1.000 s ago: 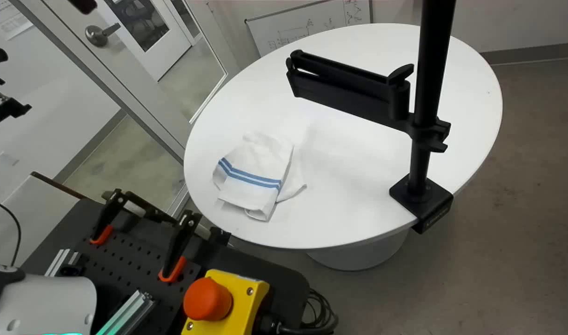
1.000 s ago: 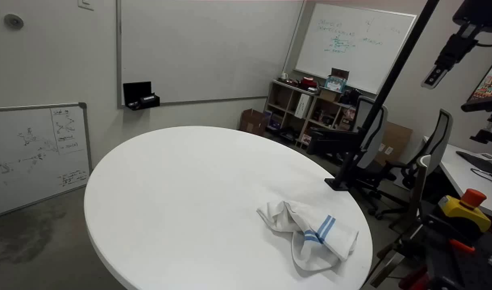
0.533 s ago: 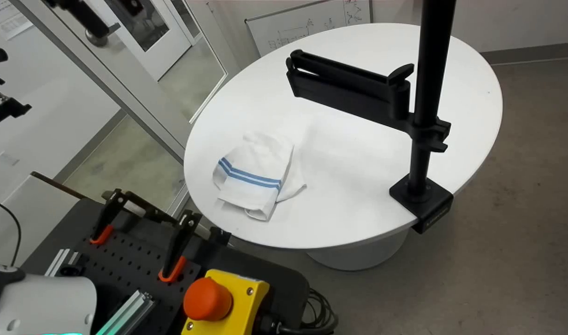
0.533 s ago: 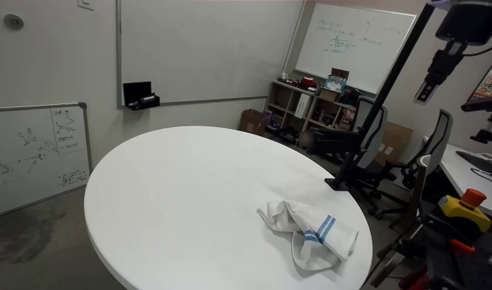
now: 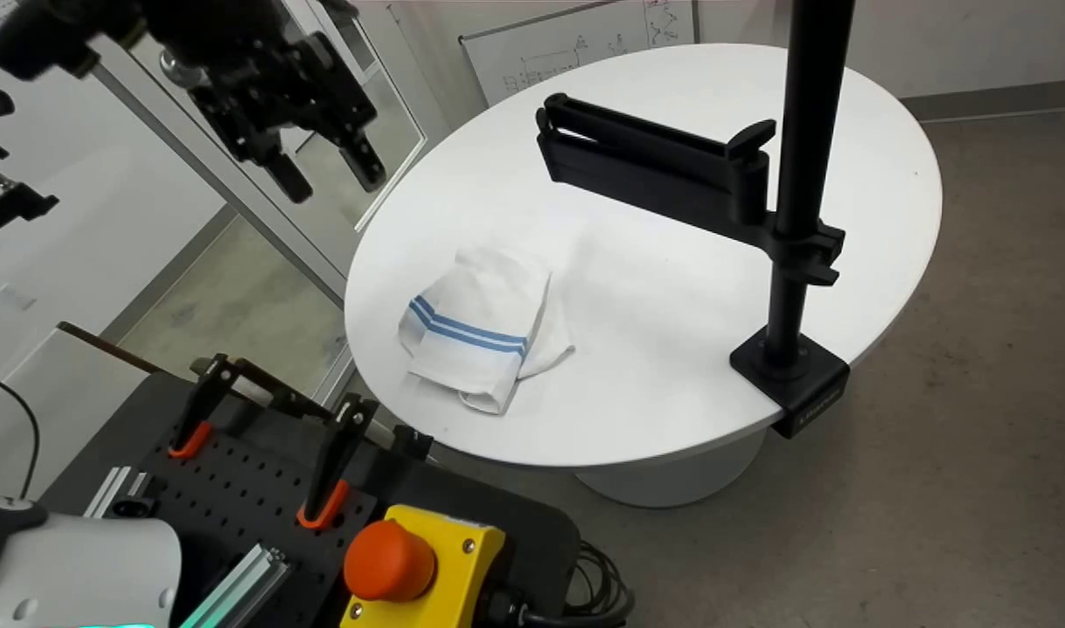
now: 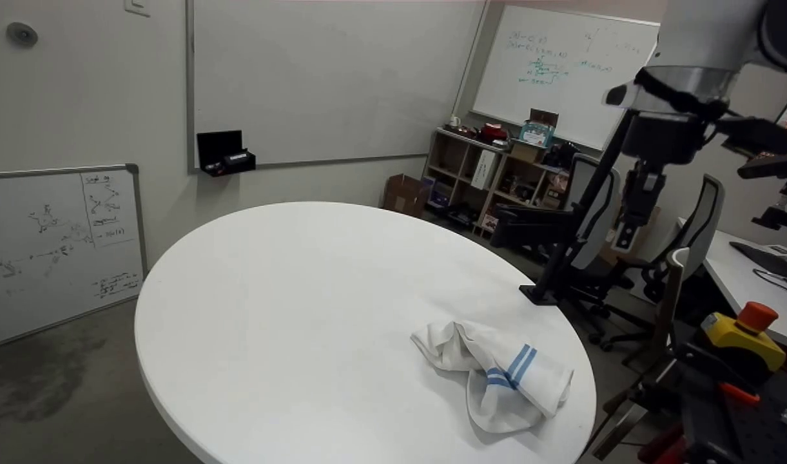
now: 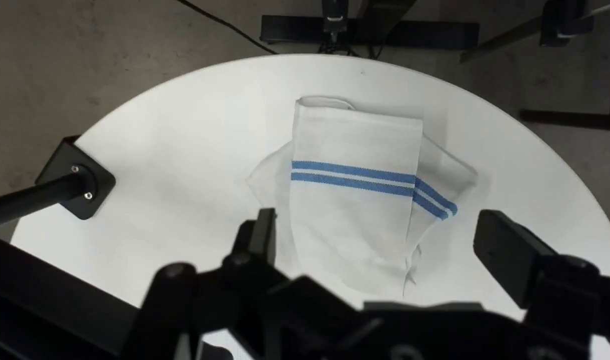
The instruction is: Pick up the towel and put it on the black object
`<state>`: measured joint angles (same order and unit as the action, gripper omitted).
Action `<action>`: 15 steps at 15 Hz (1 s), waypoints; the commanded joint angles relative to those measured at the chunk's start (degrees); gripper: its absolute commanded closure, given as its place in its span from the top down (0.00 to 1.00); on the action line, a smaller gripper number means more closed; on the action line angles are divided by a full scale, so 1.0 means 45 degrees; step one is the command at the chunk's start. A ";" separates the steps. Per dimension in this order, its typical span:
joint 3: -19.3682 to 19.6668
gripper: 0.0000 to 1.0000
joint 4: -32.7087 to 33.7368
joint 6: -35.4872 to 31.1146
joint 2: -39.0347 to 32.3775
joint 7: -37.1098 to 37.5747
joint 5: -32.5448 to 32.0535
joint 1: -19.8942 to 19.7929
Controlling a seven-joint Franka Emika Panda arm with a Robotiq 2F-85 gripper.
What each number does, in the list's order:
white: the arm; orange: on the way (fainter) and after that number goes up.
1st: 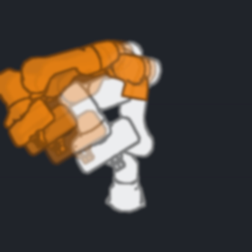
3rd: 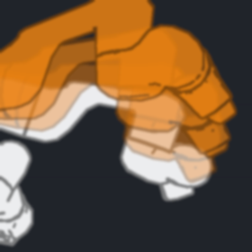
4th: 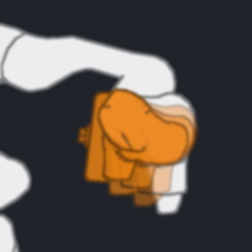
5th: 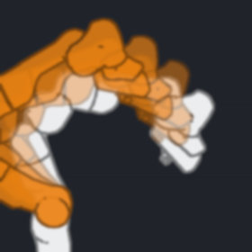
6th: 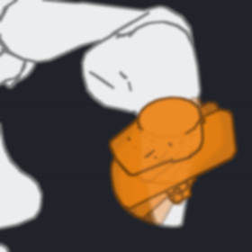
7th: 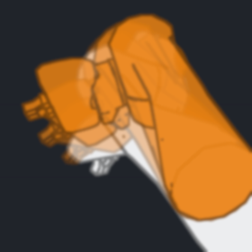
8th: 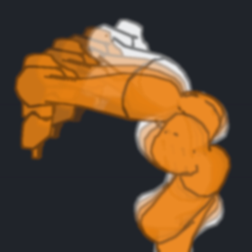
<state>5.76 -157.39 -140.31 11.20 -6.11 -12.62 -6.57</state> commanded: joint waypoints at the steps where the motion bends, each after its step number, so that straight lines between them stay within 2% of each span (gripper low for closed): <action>1: -0.0156 1.00 0.0725 -0.2151 -0.2891 0.0278 -0.1092 -0.0079; 4: -0.0035 0.99 0.1208 -0.3693 -0.4967 0.0838 -0.2039 0.0146; 7: 0.0394 0.98 0.1957 -0.4640 -0.6766 0.1420 -0.2648 0.0677; 15: 0.1296 0.89 0.3246 -0.6394 -0.9810 0.1823 -0.1964 0.2311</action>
<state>10.03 -145.40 -166.20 -28.07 0.57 -22.67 0.44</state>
